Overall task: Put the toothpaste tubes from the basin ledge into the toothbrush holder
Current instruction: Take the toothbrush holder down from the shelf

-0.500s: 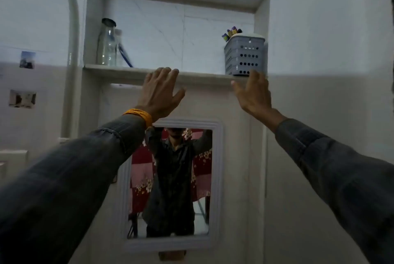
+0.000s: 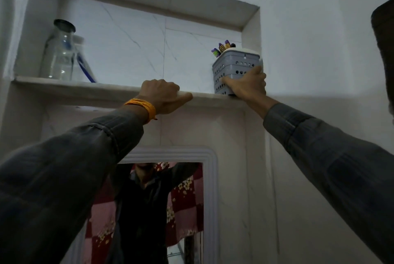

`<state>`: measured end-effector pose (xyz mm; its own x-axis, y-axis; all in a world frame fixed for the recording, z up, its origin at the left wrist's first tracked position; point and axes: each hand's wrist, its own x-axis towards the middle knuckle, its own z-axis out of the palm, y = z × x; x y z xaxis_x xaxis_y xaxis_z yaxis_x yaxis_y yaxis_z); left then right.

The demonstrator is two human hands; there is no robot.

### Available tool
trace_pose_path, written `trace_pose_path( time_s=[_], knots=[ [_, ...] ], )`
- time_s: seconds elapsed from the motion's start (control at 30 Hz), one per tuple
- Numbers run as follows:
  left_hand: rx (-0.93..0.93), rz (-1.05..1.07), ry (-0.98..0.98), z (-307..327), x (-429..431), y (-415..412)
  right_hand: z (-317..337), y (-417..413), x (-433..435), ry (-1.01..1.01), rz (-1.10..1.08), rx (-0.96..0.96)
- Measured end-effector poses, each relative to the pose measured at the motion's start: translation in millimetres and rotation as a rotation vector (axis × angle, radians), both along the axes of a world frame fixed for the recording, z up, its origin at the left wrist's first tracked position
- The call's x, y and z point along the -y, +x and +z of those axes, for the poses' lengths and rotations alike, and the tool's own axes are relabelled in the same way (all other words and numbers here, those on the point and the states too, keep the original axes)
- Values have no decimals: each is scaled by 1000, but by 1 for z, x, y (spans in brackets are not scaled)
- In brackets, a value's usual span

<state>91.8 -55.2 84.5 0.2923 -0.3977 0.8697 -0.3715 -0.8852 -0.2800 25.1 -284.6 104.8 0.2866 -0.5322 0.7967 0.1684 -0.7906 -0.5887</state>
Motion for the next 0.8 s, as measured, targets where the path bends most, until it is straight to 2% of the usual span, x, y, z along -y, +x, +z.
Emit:
trace_pose_path(
  time_s=[0.27, 0.57, 0.7, 0.8],
  knots=[
    [-1, 19, 4, -1, 1, -4, 8, -4, -5, 91, -11, 22],
    [-157, -6, 23, -10, -4, -29, -2, -69, -15, 102, 92, 71],
    [-39, -43, -34, -27, -3, -45, -26, -101, -18, 102, 127, 105],
    [20, -172, -113, -51, -1, -65, -66, -120, -19, 121, 205, 101]
  ],
)
